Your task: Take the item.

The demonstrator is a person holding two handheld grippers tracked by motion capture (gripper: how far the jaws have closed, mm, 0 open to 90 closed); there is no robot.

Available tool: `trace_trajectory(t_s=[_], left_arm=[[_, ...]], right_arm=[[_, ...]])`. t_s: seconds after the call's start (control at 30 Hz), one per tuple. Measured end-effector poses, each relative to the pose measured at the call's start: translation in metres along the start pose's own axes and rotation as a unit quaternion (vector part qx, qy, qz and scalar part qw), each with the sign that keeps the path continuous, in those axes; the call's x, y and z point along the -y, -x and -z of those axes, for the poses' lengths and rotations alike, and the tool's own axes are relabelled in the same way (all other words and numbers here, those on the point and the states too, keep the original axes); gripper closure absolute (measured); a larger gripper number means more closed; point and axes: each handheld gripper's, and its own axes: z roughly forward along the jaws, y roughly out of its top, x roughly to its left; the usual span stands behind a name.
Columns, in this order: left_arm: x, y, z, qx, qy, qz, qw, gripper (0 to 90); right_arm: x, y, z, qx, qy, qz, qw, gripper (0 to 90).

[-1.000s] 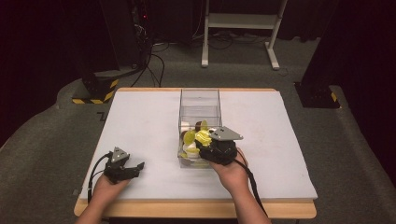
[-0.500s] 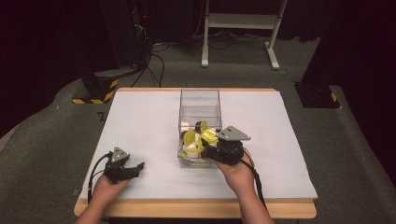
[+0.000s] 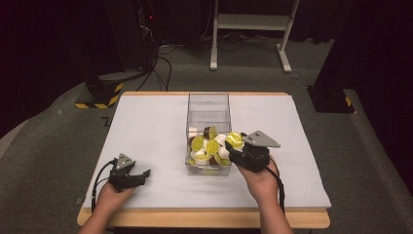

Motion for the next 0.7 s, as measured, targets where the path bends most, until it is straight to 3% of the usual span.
trace_trajectory(t_s=[0.37, 0.7], left_arm=[[0.000, 0.000, 0.000, 0.000, 0.001, 0.002, 1.0000, 25.7], [0.000, 0.000, 0.000, 0.001, -0.001, 0.000, 1.0000, 25.6]], right_arm=[[0.009, 0.032, 0.021, 0.042, 0.005, -0.025, 0.9988, 37.9], [0.021, 0.054, 0.027, 0.071, -0.004, -0.037, 0.9968, 37.9]])
